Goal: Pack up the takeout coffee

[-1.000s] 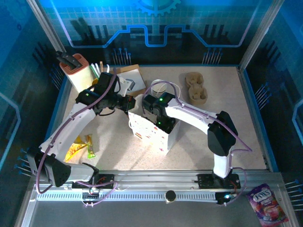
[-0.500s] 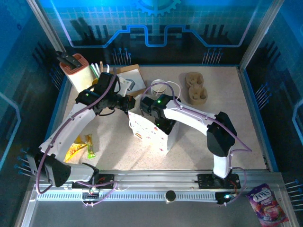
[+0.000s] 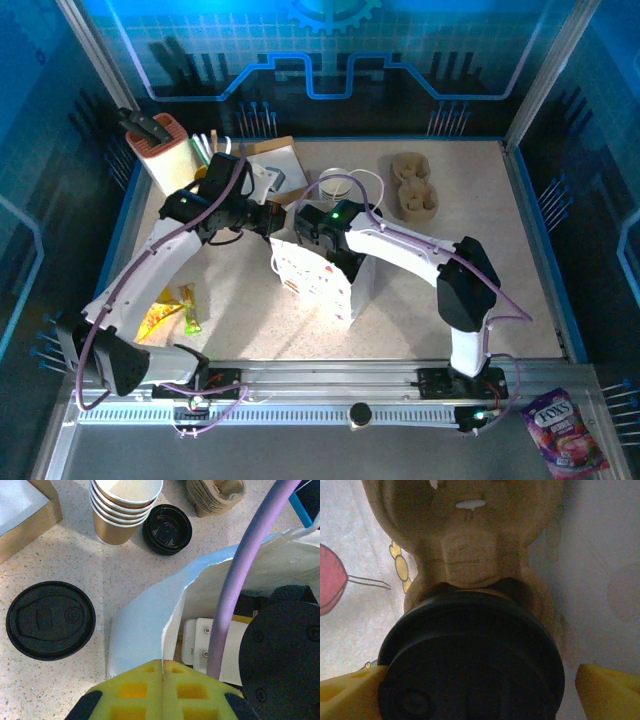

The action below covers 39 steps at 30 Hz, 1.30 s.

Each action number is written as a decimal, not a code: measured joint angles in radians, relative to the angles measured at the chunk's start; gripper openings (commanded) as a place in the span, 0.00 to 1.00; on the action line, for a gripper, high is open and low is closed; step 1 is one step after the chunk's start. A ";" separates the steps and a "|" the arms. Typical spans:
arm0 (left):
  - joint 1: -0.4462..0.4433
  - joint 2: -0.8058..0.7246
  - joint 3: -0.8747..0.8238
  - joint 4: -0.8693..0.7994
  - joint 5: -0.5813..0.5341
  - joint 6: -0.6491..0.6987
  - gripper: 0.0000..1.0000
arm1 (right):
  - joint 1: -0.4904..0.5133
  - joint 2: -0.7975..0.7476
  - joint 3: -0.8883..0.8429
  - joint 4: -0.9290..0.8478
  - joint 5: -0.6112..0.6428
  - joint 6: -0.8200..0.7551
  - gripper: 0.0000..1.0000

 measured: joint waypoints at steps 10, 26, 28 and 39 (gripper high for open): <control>0.000 0.000 0.000 0.000 0.000 0.000 0.00 | 0.000 0.000 0.001 0.007 0.000 0.000 0.95; 0.000 -0.004 0.000 0.000 0.000 0.000 0.00 | 0.000 -0.034 0.035 0.026 -0.026 -0.004 0.95; 0.000 -0.004 0.000 0.000 0.000 0.000 0.00 | 0.000 -0.039 0.045 0.025 -0.030 -0.004 0.95; 0.000 -0.006 0.000 0.000 0.000 0.000 0.00 | 0.000 -0.062 0.091 0.021 -0.034 -0.007 0.94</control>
